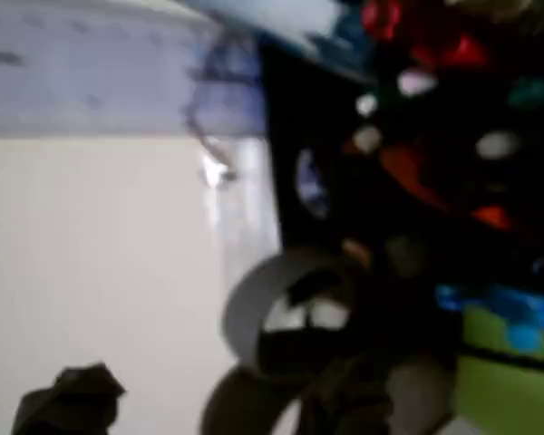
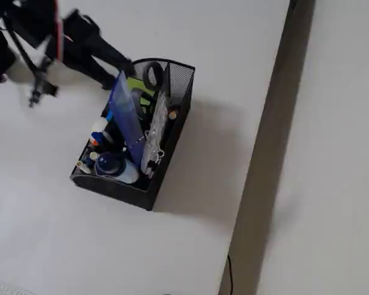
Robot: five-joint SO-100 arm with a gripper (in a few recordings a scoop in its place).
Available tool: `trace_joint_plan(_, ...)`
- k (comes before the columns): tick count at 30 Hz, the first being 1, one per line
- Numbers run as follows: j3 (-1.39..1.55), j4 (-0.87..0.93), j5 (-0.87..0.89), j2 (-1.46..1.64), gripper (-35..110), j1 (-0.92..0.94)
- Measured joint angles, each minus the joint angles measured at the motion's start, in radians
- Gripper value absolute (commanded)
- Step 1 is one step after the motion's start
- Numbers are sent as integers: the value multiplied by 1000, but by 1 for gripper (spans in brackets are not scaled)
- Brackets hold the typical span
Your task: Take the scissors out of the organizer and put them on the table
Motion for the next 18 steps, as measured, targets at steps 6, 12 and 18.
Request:
trace_joint_plan(6, -189, 43, 25, -169, 29, -21)
trace_joint_plan(12, -327, 43, 25, -270, 21, -21)
trace_joint_plan(18, -414, 43, 12, -334, 4, -11)
